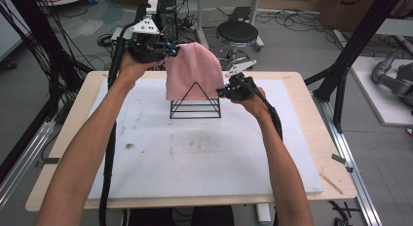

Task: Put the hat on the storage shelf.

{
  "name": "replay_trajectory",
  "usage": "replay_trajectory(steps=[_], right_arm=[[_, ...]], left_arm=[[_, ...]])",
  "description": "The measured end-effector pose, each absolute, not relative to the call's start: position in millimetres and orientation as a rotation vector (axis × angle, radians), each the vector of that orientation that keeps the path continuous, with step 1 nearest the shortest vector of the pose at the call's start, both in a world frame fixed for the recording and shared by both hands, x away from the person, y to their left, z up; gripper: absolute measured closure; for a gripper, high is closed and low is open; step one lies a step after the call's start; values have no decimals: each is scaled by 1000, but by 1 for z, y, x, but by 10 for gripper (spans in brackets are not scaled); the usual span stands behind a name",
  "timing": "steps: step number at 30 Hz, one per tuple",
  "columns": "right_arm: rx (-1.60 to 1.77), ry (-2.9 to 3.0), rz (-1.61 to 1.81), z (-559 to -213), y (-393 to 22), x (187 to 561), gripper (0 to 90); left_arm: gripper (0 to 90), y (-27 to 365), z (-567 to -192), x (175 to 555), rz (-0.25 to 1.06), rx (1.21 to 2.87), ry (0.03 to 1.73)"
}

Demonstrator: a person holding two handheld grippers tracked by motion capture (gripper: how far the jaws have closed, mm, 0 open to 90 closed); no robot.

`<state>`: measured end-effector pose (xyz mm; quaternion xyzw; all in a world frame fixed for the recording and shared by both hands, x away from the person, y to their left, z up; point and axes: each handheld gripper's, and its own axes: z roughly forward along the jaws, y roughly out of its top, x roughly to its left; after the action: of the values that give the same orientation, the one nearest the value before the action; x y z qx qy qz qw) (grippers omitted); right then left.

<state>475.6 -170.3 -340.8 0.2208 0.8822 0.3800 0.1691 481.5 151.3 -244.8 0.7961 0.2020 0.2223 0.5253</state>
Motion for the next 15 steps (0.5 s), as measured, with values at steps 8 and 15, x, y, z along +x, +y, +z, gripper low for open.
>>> replay_trajectory(steps=[8,15], right_arm=[[632,2564,1023,-352,-161,479,850],[647,2599,983,-358,-157,481,850]], left_arm=[[865,156,-258,482,528,1927,511],[865,157,-269,483,510,1948,522]])
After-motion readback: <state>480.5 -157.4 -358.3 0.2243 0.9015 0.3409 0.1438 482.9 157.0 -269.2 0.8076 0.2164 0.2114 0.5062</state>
